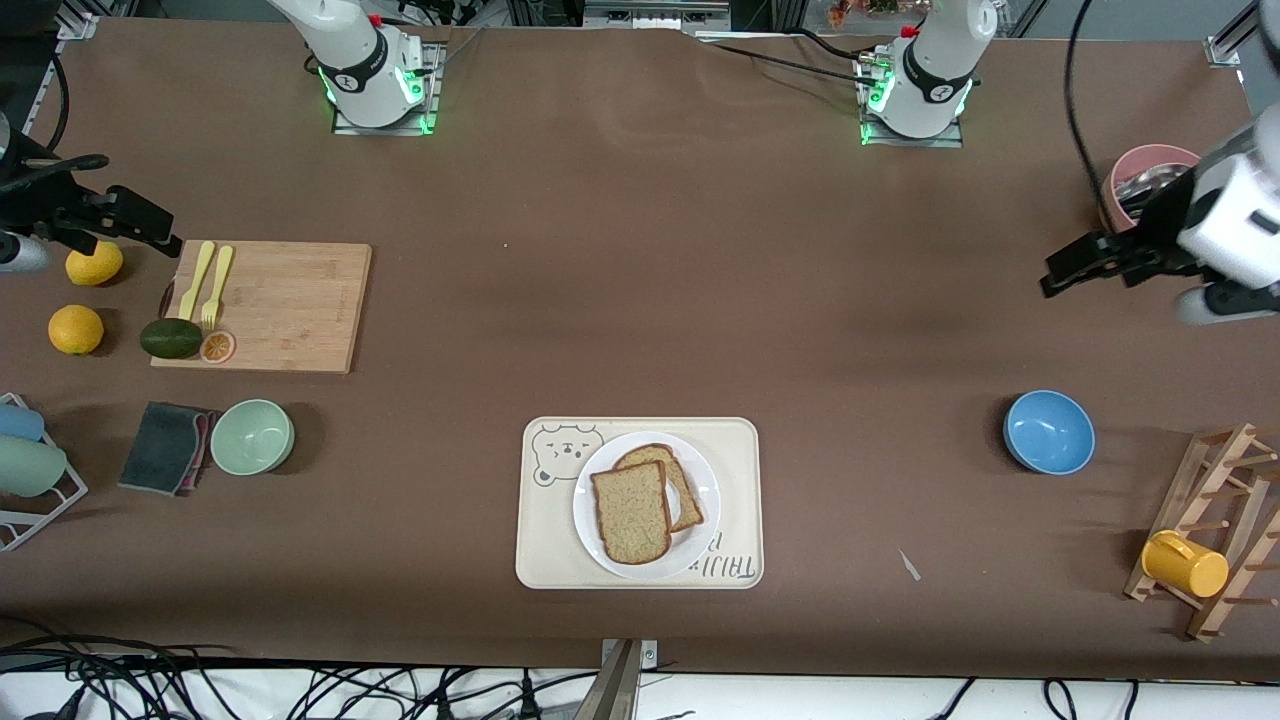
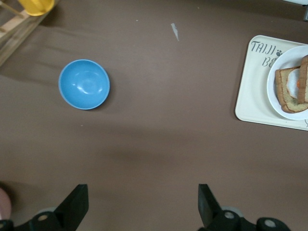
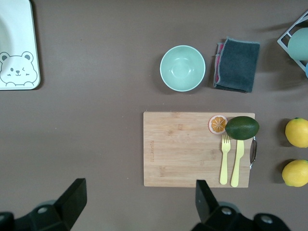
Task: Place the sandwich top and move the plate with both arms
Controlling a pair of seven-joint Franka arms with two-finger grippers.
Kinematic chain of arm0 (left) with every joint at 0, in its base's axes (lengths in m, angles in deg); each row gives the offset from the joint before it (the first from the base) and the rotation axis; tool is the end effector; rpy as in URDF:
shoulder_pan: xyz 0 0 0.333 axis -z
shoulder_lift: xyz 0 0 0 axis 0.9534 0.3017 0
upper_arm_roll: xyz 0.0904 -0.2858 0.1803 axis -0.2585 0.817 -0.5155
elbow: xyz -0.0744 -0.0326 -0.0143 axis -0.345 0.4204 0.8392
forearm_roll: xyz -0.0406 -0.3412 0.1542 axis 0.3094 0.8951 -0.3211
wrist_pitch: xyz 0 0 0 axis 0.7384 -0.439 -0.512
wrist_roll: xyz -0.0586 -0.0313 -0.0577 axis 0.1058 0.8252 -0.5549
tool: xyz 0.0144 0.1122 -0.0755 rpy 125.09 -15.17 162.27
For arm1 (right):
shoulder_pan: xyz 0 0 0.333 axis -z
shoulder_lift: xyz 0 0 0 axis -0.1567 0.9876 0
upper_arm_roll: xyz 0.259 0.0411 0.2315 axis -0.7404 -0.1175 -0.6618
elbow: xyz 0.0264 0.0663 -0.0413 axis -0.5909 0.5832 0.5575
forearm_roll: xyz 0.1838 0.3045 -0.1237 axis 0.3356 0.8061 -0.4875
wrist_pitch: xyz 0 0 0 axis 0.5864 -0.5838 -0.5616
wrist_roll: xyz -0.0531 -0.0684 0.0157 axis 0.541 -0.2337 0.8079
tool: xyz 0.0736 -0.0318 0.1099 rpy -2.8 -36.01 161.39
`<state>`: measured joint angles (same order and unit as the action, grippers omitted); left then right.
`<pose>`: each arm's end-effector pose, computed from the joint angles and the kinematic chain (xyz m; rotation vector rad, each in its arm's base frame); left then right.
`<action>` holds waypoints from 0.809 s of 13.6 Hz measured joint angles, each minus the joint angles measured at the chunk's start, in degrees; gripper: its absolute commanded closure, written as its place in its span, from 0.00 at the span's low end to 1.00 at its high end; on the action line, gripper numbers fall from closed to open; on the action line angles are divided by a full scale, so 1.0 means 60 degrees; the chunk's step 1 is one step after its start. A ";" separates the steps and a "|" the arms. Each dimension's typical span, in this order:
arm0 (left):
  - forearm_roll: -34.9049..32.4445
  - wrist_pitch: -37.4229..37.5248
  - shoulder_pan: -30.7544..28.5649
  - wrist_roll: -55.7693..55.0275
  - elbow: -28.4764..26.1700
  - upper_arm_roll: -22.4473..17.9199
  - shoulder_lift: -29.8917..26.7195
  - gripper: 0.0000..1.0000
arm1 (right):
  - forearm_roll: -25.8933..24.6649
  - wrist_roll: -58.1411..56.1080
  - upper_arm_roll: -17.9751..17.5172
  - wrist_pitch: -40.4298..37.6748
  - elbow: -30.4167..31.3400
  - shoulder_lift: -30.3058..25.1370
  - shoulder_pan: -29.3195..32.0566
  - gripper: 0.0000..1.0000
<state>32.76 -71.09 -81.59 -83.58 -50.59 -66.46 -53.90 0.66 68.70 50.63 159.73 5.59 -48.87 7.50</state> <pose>0.5649 -0.0287 0.6140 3.0600 0.2820 -0.0529 0.5391 -0.0078 0.6021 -3.1234 0.0365 0.0202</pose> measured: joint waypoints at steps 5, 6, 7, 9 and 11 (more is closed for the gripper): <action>0.0000 0.0383 -0.0292 0.0211 -0.0086 0.0007 -0.0188 0.00 | 0.0000 0.0000 0.0034 -0.0006 0.0000 0.0000 0.0004 0.00; 0.0000 0.0386 -0.0322 0.0252 -0.0095 0.0007 -0.0192 0.00 | 0.0000 0.0000 0.0046 -0.0007 0.0000 0.0000 0.0006 0.00; 0.0000 0.0386 -0.0331 0.0274 -0.0097 0.0008 -0.0202 0.00 | 0.0000 0.0000 0.0059 -0.0010 0.0000 0.0000 0.0008 0.00; 0.0000 0.0391 -0.0332 0.0306 -0.0113 0.0021 -0.0244 0.00 | 0.0000 0.0000 0.0079 -0.0015 0.0000 0.0000 0.0014 0.00; 0.0000 0.0402 -0.0332 0.0346 -0.0143 0.0025 -0.0285 0.00 | 0.0000 0.0000 0.0080 -0.0015 0.0000 0.0000 0.0018 0.00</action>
<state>32.75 -68.68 -83.58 -81.50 -51.45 -66.31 -55.61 0.66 68.70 51.11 159.64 5.59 -48.87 7.61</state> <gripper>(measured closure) 0.000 0.000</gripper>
